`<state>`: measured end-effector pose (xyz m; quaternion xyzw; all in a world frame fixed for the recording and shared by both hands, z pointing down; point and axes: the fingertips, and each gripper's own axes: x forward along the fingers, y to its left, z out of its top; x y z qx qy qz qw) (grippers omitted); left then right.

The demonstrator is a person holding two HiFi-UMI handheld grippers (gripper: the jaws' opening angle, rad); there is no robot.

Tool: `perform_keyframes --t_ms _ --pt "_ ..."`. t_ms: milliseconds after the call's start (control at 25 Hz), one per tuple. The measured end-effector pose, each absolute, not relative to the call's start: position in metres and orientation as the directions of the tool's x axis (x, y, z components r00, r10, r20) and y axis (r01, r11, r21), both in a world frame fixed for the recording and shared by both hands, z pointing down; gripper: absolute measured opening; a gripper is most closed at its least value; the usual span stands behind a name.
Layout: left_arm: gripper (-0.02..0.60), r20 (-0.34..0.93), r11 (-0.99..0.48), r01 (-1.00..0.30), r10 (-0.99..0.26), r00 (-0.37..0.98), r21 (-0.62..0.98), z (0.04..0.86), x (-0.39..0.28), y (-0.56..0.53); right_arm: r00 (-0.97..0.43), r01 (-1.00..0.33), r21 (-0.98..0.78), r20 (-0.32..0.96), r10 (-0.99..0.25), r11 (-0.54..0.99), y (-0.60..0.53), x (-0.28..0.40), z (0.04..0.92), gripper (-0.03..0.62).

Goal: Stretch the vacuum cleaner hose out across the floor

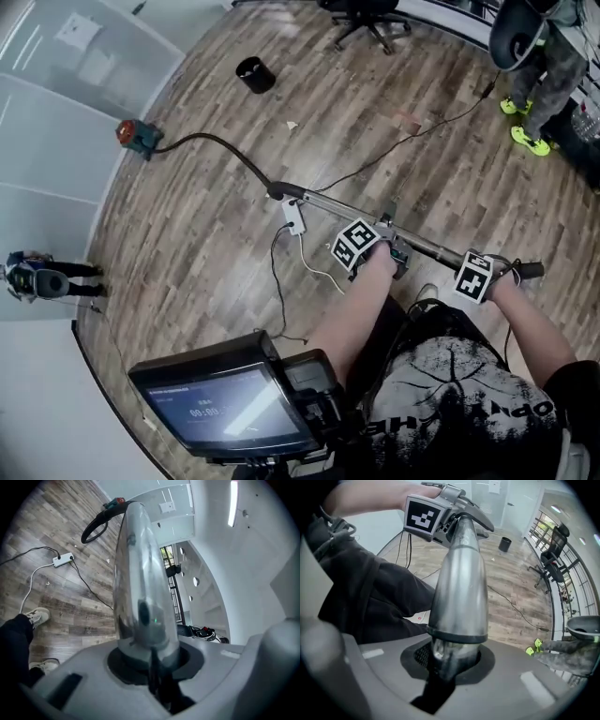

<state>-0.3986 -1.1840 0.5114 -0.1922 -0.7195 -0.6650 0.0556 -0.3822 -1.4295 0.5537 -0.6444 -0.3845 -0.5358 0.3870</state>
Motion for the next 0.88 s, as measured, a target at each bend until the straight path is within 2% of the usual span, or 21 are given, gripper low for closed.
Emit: perform_keyframes --t_ms 200,440,560,640,880 --pt "0.072 0.372 0.010 0.386 0.240 -0.897 0.923 0.519 -0.382 -1.225 0.179 0.886 -0.138 0.982 0.054 -0.442 -1.472 -0.375 0.556 0.077" --pt "0.074 0.382 -0.023 0.386 0.202 -0.902 0.922 0.538 -0.367 -1.257 0.217 0.891 -0.193 0.976 0.012 -0.411 -1.506 -0.352 0.565 0.077" --pt "0.092 0.339 0.017 0.344 0.125 -0.932 0.939 0.544 -0.371 -1.278 0.247 0.900 -0.233 0.969 -0.009 -0.368 -1.524 -0.343 0.570 0.075" --pt "0.148 0.295 0.071 0.298 0.042 -0.955 0.952 0.544 -0.374 -1.294 0.278 0.901 -0.271 0.960 -0.028 -0.340 -1.535 -0.337 0.571 0.075" --pt "0.179 0.244 0.124 0.231 -0.102 -0.964 0.965 0.555 -0.341 -1.332 0.366 0.893 -0.364 0.930 -0.045 -0.265 -1.558 -0.297 0.581 0.071"
